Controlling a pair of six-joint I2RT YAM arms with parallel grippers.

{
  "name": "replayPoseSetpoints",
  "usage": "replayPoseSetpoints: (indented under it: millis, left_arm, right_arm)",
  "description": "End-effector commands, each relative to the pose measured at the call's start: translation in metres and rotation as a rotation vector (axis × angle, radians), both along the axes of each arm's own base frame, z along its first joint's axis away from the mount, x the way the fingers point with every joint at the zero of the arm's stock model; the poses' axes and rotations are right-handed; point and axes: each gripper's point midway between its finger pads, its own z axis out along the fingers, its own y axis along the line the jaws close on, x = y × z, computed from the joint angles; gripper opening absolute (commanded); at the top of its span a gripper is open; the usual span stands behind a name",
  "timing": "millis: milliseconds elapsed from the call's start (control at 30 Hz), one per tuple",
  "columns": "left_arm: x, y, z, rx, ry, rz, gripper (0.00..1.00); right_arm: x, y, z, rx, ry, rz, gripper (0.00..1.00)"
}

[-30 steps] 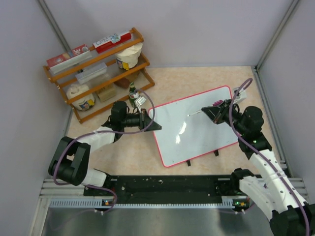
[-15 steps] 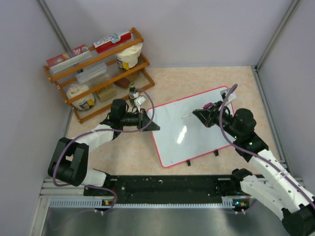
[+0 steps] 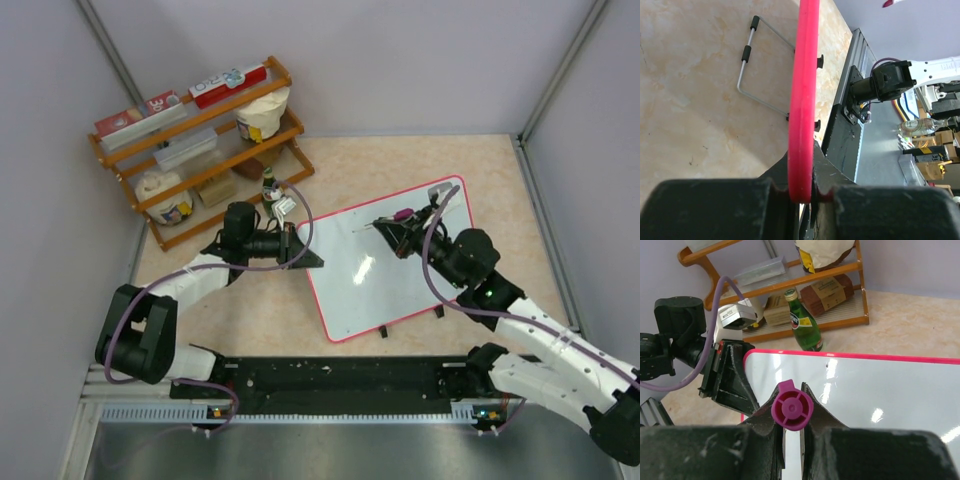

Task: Write a sentence on the whiteboard
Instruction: Hold the whiteboard at the center of the board.

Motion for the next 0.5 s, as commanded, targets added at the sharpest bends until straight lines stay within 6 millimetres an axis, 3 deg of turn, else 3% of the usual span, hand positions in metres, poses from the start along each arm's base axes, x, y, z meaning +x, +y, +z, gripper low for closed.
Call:
replayPoseSetpoints:
  millis: [0, 467]
  left_arm:
    - [0.002, 0.012, -0.034, 0.136, -0.070, 0.036, 0.00]
    - [0.001, 0.010, -0.038, 0.130, -0.046, 0.024, 0.00]
  right_arm:
    - [0.005, 0.008, 0.026, 0.035, -0.078, -0.022, 0.00]
    - [0.007, 0.029, 0.034, 0.072, -0.090, 0.000, 0.00]
